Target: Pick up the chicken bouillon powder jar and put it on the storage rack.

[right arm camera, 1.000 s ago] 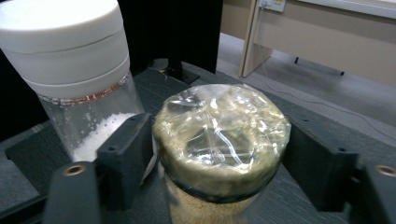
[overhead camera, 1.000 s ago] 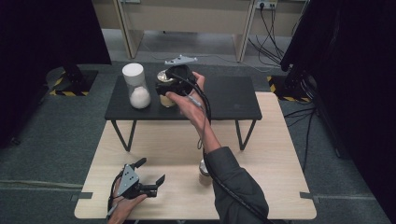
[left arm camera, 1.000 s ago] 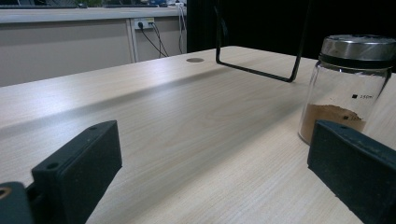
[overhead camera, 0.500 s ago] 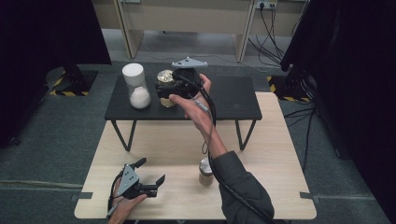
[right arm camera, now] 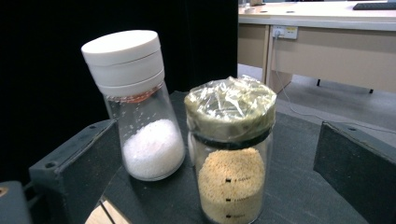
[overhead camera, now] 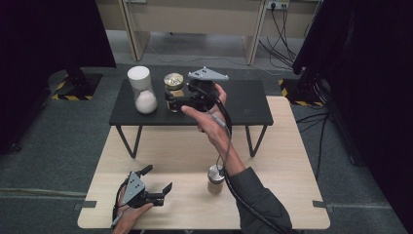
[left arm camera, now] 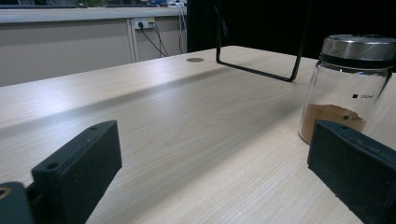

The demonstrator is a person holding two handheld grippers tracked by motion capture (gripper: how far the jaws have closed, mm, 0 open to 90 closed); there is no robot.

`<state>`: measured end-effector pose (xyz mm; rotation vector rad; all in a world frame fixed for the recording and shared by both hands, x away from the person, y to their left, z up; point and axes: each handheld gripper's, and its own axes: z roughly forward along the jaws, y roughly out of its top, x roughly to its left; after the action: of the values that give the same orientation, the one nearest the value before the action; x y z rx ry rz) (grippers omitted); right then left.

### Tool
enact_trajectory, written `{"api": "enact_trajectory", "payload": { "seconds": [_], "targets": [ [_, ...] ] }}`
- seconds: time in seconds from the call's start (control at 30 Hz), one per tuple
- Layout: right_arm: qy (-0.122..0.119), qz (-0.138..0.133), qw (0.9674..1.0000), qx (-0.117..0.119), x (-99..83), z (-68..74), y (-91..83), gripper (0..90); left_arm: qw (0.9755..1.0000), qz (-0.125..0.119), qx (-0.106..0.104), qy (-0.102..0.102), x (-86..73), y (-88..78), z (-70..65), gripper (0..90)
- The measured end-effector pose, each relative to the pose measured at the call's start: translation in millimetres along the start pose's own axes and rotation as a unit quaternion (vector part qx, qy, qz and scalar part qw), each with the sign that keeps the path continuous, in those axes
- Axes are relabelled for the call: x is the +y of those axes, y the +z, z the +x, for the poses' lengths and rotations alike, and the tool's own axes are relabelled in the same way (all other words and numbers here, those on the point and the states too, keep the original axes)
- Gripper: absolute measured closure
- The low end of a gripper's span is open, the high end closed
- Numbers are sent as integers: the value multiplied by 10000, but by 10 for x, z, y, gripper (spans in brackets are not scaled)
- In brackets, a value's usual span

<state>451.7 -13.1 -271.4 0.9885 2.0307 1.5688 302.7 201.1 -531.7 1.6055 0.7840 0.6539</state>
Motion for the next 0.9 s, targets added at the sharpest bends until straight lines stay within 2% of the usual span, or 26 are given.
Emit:
{"api": "enact_trajectory", "payload": {
  "seconds": [0.47,0.9],
  "targets": [
    [36,-227,9995,201,-178,51,-182,11,10000,-2,6,0,0,0,-2,20],
    [-64,-330,9989,319,-417,78,-332,10,10000,-1,11,3,0,0,-3,20]
  ]
}}
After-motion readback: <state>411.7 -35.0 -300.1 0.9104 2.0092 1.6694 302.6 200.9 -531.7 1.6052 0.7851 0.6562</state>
